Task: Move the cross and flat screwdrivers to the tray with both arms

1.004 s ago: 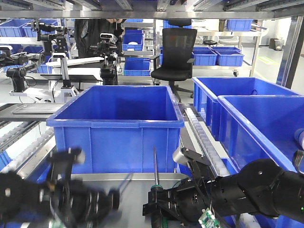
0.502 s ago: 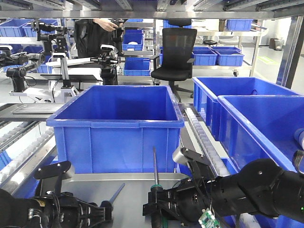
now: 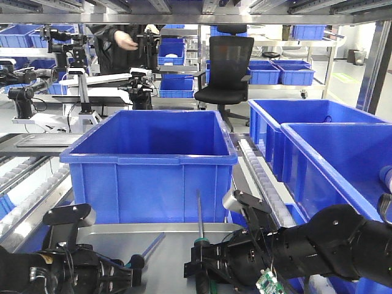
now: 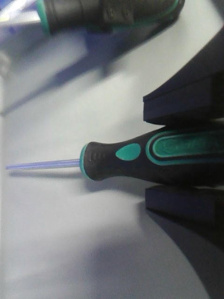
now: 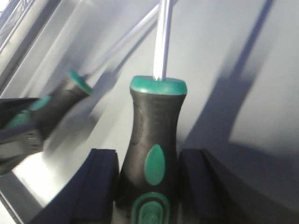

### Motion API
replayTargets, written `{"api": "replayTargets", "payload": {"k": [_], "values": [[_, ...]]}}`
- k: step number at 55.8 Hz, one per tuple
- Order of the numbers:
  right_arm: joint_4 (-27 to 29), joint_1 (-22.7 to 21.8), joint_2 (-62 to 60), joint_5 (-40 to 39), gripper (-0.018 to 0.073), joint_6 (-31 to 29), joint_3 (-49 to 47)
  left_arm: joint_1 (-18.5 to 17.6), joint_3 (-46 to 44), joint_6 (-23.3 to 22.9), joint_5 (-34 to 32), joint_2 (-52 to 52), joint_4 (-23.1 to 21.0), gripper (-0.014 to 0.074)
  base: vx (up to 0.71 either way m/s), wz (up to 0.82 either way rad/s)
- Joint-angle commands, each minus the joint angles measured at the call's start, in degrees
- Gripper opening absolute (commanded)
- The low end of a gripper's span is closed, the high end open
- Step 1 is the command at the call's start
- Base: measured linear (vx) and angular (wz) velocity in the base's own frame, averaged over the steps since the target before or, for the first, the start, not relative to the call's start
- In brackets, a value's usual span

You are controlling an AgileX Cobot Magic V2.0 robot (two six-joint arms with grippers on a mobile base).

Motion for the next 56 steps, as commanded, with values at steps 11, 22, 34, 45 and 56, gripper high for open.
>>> {"api": "replayTargets", "payload": {"k": [11, 22, 34, 45, 56], "values": [[2.34, -0.03, -4.27, -1.36, 0.0607, -2.92, -2.07, -0.45, -1.29, 0.19, -1.38, -2.18, -0.96, 0.0468, 0.00, 0.00], [2.06, -0.03, -8.51, -1.62, 0.0575, -3.34, -2.07, -0.45, -1.34, 0.19, 0.69, -3.62, -0.90, 0.0469, 0.00, 0.00], [-2.66, -0.03, -16.45, 1.60, 0.0406, -2.38, -2.07, -0.45, -1.34, 0.21, 3.92, -12.62, 4.13, 0.0388, 0.00, 0.00], [-14.77, -0.03, -26.50, 6.56, -0.0015, 5.11, -2.02, -0.45, -1.34, -0.48, 12.85, -26.97, 13.01, 0.0054, 0.00, 0.00], [-28.91, -0.03, -39.74, 7.79, -0.0008, 12.22, -0.88, -0.45, -1.29, -5.17, 22.42, -44.13, 21.96, -0.0005, 0.00, 0.00]]}}
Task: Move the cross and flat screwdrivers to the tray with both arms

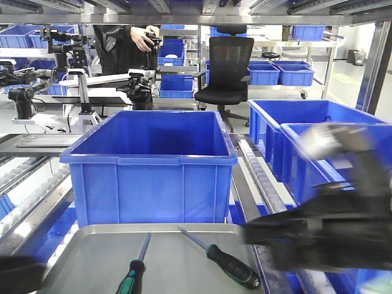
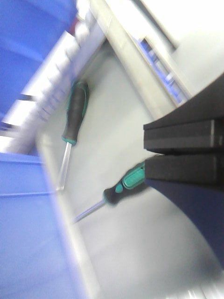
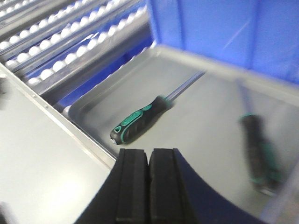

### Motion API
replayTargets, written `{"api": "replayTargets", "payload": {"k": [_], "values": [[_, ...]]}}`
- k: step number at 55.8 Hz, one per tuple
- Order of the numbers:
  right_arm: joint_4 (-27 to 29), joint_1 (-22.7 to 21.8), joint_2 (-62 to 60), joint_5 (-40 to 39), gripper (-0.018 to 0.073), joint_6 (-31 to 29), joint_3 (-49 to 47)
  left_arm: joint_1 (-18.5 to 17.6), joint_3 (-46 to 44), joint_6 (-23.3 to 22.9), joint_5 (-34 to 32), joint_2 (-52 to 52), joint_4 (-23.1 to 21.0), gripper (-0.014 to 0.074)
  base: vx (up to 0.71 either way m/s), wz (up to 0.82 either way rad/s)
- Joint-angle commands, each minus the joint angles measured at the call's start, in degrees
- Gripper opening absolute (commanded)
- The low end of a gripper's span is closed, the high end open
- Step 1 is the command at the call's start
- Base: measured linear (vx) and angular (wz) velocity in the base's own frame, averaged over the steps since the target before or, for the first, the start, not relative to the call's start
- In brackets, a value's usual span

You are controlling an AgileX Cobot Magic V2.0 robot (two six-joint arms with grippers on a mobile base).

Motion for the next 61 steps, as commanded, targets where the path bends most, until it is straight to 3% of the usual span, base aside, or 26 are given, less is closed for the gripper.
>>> {"api": "replayTargets", "payload": {"k": [1, 6, 11, 17, 27, 33, 55, 61], "values": [[-4.77, -0.03, -7.28, -2.59, -0.0009, 1.65, 0.10, -0.45, -1.29, -2.90, 1.50, -7.02, 3.93, -0.0004, 0.00, 0.00], [-8.48, -0.03, -14.32, -6.85, -0.0009, 2.67, 6.43, -0.45, 0.14, -4.16, 3.61, -15.03, 9.87, -0.0002, 0.00, 0.00], [-8.65, -0.03, -23.45, -13.01, -0.0009, 2.86, 15.35, -0.45, 4.84, -7.52, 3.31, -21.43, 12.50, -0.0003, 0.00, 0.00], [-8.65, -0.03, -33.03, -21.53, -0.0009, 2.63, 25.23, -0.45, 12.26, -8.54, -0.74, -26.44, 11.29, -0.0003, 0.00, 0.00], [-7.77, -0.03, -42.46, -32.60, -0.0008, 2.63, 35.55, -0.45, 21.70, -8.54, -15.32, -27.75, 5.94, -0.0003, 0.00, 0.00], [-7.77, -0.03, -44.47, -32.63, -0.0008, 2.63, 38.38, -0.45, 25.03, -8.54, -18.85, -27.75, 5.32, -0.0003, 0.00, 0.00], [-7.77, -0.03, -44.62, -30.83, -0.0008, 2.63, 41.08, -0.45, 28.14, -8.54, -16.93, -27.75, 5.32, -0.0003, 0.00, 0.00], [-7.77, -0.03, -44.62, -30.89, -0.0008, 2.63, 41.08, 0.17, 31.26, -2.38, -22.37, -28.05, 11.70, -0.0003, 0.00, 0.00]]}}
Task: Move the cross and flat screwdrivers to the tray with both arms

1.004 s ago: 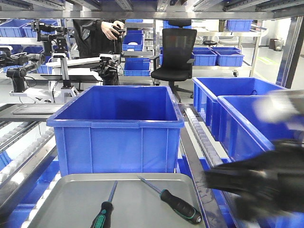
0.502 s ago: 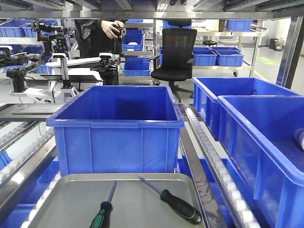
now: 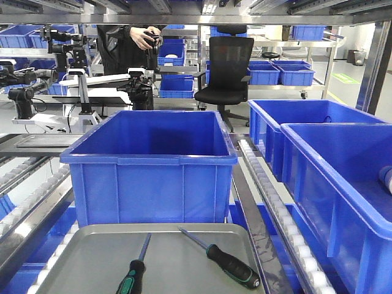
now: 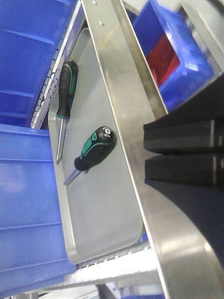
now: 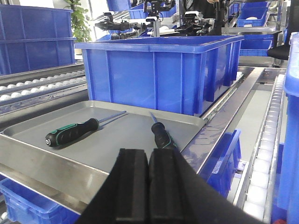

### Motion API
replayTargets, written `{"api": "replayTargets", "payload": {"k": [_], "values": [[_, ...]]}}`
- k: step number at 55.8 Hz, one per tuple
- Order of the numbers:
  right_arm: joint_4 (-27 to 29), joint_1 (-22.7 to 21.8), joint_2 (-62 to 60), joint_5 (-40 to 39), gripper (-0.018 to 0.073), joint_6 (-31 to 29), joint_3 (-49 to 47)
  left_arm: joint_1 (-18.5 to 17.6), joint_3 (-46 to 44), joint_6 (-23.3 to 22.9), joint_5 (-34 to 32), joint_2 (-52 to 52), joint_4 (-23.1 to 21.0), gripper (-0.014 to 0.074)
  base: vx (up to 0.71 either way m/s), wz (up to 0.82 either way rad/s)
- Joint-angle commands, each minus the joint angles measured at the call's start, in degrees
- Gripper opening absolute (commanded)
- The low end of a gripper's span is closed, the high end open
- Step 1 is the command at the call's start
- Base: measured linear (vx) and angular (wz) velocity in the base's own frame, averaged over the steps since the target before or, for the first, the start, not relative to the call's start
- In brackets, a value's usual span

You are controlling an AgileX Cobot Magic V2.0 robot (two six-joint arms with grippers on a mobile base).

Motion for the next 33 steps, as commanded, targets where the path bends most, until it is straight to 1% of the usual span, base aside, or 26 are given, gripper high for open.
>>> {"api": "replayTargets", "payload": {"k": [1, 4, 8, 9, 14, 15, 17, 19, 24, 33], "values": [[0.49, -0.03, 0.40, -3.91, -0.0008, -0.15, -1.58, 0.78, 1.68, 4.40, -9.88, -0.10, 4.17, -0.0003, 0.00, 0.00], [0.49, -0.03, 0.40, -3.98, -0.0008, -0.15, -1.58, 3.25, 5.77, 6.33, -16.04, -1.40, 4.99, -0.0003, 0.00, 0.01], [0.49, -0.03, 0.40, -3.98, -0.0008, -0.15, -1.58, 6.79, 11.51, 7.97, -24.33, -4.08, 5.04, -0.0003, 0.00, 0.02], [0.49, -0.03, 0.40, -3.98, -0.0008, -0.15, -1.58, 7.72, 13.08, 7.97, -26.46, -4.58, 5.04, -0.0003, 0.00, 0.00], [0.49, -0.03, 0.40, -3.93, -0.0008, -0.15, -1.58, 11.63, 19.69, 7.56, -33.13, -8.42, 4.26, -0.0003, 0.00, 0.00], [0.49, -0.03, 0.40, -3.93, -0.0008, -0.15, -1.58, 12.14, 19.96, 7.41, -32.29, -9.33, 4.12, -0.0003, 0.00, 0.00], [0.49, -0.03, 0.40, -3.93, -0.0008, -0.15, -1.58, 13.59, 19.21, 7.98, -28.45, -11.17, 4.28, -0.0003, 0.00, 0.00], [0.49, -0.03, 0.40, -3.93, -0.0008, -0.15, -1.58, 14.81, 18.98, 8.36, -26.46, -12.50, 4.68, -0.0003, 0.00, 0.00], [0.49, -0.03, 0.40, -4.01, -0.0008, -0.15, -1.58, 16.47, 19.28, 7.86, -26.46, -16.53, 4.62, -0.0003, 0.00, 0.00], [0.49, -0.03, 0.40, -3.68, -0.0008, -0.15, -1.58, 16.52, 19.28, 7.76, -26.46, -16.53, 4.62, -0.0003, 0.00, 0.00]]}}
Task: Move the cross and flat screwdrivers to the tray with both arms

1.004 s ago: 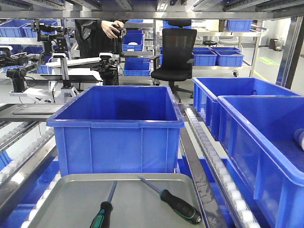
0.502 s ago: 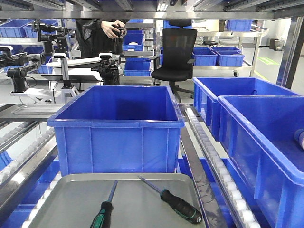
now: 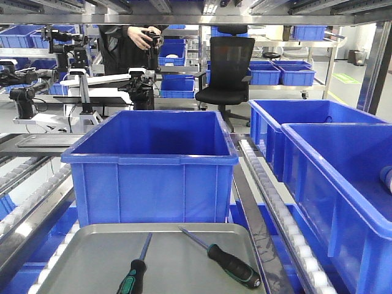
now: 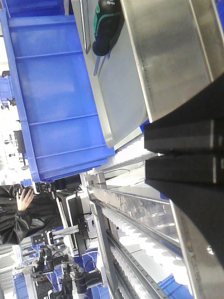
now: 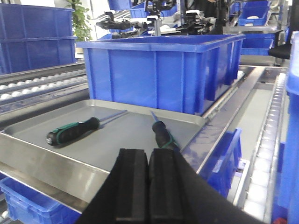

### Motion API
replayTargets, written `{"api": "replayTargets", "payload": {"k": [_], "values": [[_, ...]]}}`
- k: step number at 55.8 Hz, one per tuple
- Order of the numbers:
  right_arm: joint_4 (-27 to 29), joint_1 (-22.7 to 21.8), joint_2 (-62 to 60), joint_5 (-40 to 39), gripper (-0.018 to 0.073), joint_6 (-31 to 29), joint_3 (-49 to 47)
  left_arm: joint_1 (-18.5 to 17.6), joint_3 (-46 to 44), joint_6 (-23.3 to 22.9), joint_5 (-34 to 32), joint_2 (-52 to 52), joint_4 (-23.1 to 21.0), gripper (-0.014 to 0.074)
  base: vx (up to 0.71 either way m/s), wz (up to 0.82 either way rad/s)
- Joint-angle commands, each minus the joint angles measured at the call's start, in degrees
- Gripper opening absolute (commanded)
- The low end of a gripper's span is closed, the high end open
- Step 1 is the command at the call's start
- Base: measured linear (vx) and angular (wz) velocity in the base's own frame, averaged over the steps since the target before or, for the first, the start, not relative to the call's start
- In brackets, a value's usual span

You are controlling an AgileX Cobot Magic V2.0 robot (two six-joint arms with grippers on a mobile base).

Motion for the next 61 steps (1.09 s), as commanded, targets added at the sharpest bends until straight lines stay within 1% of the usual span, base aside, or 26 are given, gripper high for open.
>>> {"api": "replayTargets", "payload": {"k": [1, 30, 33, 36, 38, 41, 44, 48, 52, 58, 61], "values": [[0.49, -0.03, 0.40, -3.95, -0.0008, -0.15, -1.58, 0.08, -1.35, -0.31, -4.30, -0.74, -0.29, -0.0003, 0.00, 0.00], [0.01, -0.03, 0.40, -3.13, -0.0008, -0.21, -1.58, 0.08, -1.35, -0.31, -4.30, -0.74, -0.29, -0.0003, 0.00, 0.00], [-3.54, -0.03, 0.40, -3.25, -0.0008, -0.80, -1.37, 0.08, -1.35, -0.31, -4.30, -0.74, -0.29, -0.0003, 0.00, 0.00], [-7.68, -0.62, 0.40, -3.73, -0.0008, 0.54, -0.45, 0.08, -1.35, -0.31, -4.30, -0.74, -0.29, -0.0003, 0.00, 0.00], [-11.09, -1.58, 0.40, -3.84, -0.0008, 3.27, 0.67, 0.08, -1.35, -0.31, -4.30, -0.74, -0.29, -0.0003, 0.00, 0.00], [-16.47, -4.44, 0.28, -5.54, -0.0008, 8.18, 2.97, 0.08, -1.35, -0.31, -4.30, -0.74, -0.29, -0.0003, 0.00, 0.00], [-20.71, -7.16, -0.96, -7.35, -0.0008, 13.25, 5.88, 0.03, -1.35, -0.31, -4.30, -0.74, -0.29, -0.0003, 0.00, 0.00], [-24.62, -9.79, -4.68, -9.58, -0.0008, 17.76, 10.62, 0.03, -1.35, -0.31, -4.30, -0.74, -0.29, -0.0003, 0.00, 0.00], [-25.75, -11.78, -9.16, -12.22, -0.0008, 19.54, 15.46, 0.03, -1.35, -0.31, -4.30, -0.74, -0.29, -0.0003, 0.00, 0.00], [-25.14, -14.37, -17.01, -16.85, -0.0008, 19.54, 22.45, 0.03, -1.35, -0.31, -4.30, -0.74, -0.29, -0.0003, 0.00, 0.00], [-25.30, -15.51, -17.92, -14.30, -0.0008, 19.54, 22.11, 0.03, -1.35, -0.31, -4.30, -0.74, -0.29, -0.0003, 0.00, 0.00]]}}
